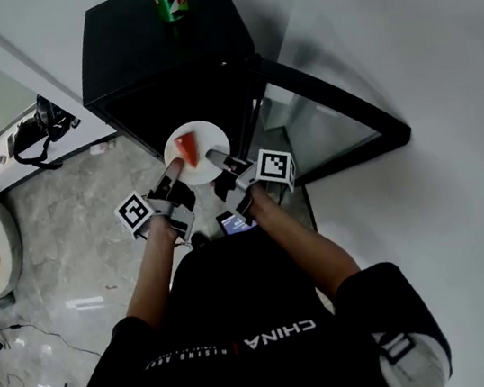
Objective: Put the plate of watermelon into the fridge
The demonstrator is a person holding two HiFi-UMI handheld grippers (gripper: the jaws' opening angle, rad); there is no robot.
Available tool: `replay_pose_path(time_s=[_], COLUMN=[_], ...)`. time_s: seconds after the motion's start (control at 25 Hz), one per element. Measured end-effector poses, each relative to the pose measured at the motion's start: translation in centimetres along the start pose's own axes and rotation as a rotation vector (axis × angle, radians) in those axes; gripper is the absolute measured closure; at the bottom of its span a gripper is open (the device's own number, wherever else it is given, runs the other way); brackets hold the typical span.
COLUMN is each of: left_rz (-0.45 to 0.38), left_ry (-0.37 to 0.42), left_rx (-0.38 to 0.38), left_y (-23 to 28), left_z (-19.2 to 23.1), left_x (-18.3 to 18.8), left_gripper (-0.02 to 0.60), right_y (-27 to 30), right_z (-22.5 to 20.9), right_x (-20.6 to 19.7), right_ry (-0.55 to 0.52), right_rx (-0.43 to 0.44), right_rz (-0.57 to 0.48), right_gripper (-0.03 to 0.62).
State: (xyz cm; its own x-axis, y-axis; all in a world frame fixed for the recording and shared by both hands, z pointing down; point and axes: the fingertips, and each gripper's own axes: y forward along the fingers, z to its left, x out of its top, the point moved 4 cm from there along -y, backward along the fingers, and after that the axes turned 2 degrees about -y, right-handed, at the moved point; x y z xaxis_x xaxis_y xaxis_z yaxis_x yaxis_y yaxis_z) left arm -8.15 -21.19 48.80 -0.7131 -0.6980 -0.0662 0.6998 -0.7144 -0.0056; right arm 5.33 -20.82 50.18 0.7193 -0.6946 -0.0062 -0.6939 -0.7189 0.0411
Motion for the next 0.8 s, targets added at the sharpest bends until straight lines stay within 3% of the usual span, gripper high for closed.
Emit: replay_pose_path(time_s=[0.24,0.48,0.8], left_rz=[0.019,-0.007,-0.047], left_ry=[-0.001,-0.016,-0.051], left_rx=[-0.006,0.008,0.045], left_y=[-0.2,-0.1,0.3], left_z=[0.1,0.4,0.5], left_x=[0.1,0.5,0.9], left_gripper=[0.545,0.546,0.552], right_y=[0.9,1.4,1.6], right_z=[0.0,0.4,0.5], right_x=[-0.2,-0.1,0.0], right_ry=[-0.014,-0.069,-0.116], right_rx=[-0.013,-0.002,-0.05], right_rz=[-0.022,-0.012,-0.003], right_gripper=[0.568,0.568,0.567])
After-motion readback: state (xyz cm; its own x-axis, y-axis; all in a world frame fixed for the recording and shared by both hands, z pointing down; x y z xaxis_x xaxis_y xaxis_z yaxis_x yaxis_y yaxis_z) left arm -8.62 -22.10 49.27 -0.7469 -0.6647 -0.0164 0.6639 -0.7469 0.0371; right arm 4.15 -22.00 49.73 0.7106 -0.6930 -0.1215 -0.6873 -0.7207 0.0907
